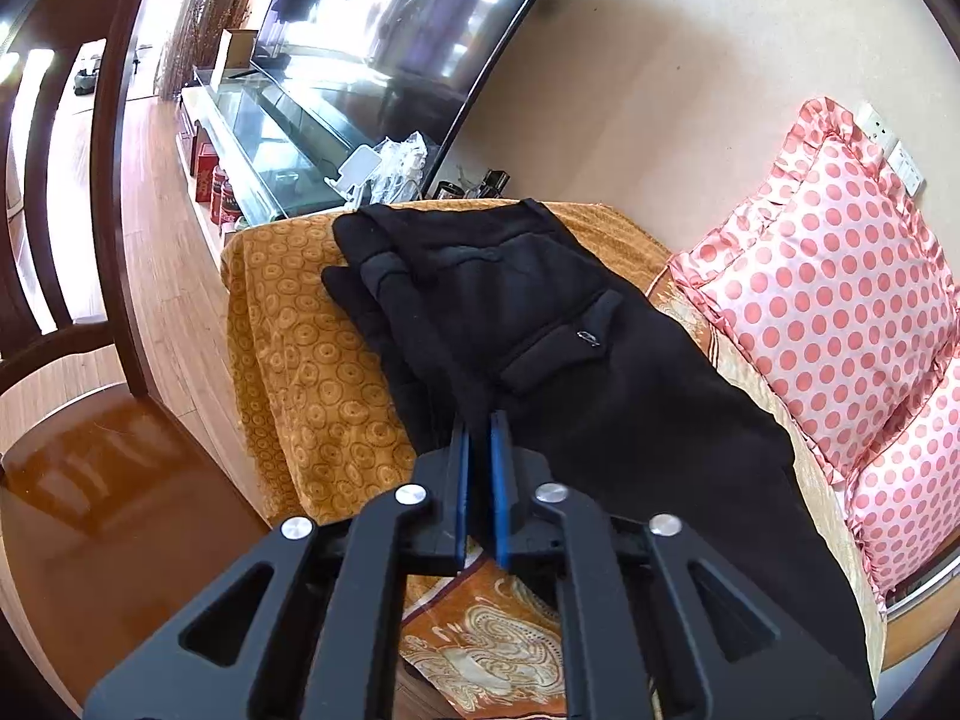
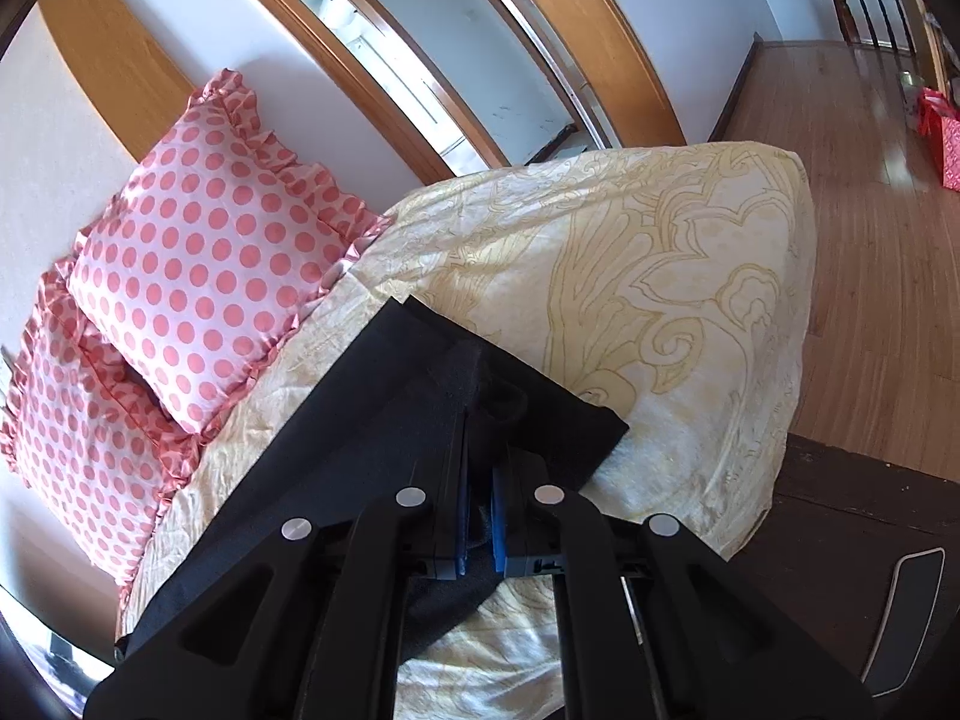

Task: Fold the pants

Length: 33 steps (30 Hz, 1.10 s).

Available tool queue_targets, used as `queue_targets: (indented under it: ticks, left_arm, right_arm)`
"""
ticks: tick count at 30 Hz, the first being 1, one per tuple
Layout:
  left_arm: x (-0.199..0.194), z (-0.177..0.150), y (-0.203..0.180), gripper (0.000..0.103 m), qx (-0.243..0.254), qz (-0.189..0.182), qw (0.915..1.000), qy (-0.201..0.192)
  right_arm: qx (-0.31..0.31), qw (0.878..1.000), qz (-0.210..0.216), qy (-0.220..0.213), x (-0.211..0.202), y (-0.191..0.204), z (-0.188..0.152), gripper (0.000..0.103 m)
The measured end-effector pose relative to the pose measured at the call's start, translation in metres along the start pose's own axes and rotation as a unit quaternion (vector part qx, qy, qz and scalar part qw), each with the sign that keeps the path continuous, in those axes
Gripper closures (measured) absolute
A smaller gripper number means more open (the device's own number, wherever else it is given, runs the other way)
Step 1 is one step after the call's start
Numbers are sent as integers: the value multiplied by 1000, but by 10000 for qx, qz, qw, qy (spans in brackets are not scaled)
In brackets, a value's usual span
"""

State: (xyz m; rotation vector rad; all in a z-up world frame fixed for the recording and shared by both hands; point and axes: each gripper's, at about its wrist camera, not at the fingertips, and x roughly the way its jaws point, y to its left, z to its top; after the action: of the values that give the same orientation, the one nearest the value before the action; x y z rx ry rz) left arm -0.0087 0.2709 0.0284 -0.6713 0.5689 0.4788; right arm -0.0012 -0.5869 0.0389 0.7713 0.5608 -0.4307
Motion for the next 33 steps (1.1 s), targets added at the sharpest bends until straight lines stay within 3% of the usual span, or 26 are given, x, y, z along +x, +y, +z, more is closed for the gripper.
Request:
queue_targets:
  ticks: [4, 7, 12, 16, 17, 19, 20, 21, 22, 23, 25, 27, 30, 31, 33]
  left_arm:
    - [-7, 2, 4, 86, 4, 47, 9999, -123]
    - [-4, 3, 0, 94, 154, 139, 9997, -150]
    - [8, 6, -6, 98, 304, 195, 9993, -100]
    - [11, 8, -3, 94, 295, 135, 9995, -40]
    - [9, 8, -3, 93, 326, 121, 9994, -42]
    - [3, 7, -1, 69, 336, 143, 9993, -61]
    - [-1, 6, 0, 45, 310, 175, 9993, -116]
    - [-6, 6, 1, 37, 271, 318, 9989, -218]
    - [-15, 4, 1, 34, 252, 434, 9979, -414]
    - [-21, 2, 0, 34, 304, 441, 9971, -546]
    - [-34, -2, -10, 33, 517, 430, 9950, -737]
    - [-43, -11, -30, 29, 839, 233, 9924, -866]
    - [-42, -29, -68, 25, 1341, -418, 9880, -648]
    - [-39, -38, -81, 25, 1541, -651, 9846, -501]
    - [-30, -59, -114, 25, 1998, -1122, 9733, -131]
  right_arm:
    - [28, 9998, -50, -193, -13, 0, -6, 97]
    - [-135, 9992, -100, -358, -21, 7, -5, 97]
    - [-95, 9995, -260, -140, -4, 1, -4, 97]
    - [-406, 9980, -463, -165, -4, 9, -7, 97]
    - [-396, 9981, -451, -126, -8, 8, -7, 93]
    - [-349, 9982, -456, -154, -15, 5, -5, 87]
    - [-350, 9979, -500, -199, -19, 4, -3, 79]
    - [-384, 9966, -664, -299, -24, 5, -2, 61]
    - [-489, 9931, -937, -513, -32, 8, 0, 48]
    - [-631, 9890, -1117, -739, -40, 12, 1, 28]
    - [-1148, 9781, -1268, -1187, -56, 33, 2, 29]
    - [-1600, 9730, -1018, -1314, -63, 57, 2, 34]
    - [-2555, 9626, 316, -840, -57, 126, -12, 34]
    - [-2970, 9491, 939, -459, -50, 160, -24, 34]
    - [-3519, 9195, 1748, 108, -39, 207, -47, 38]
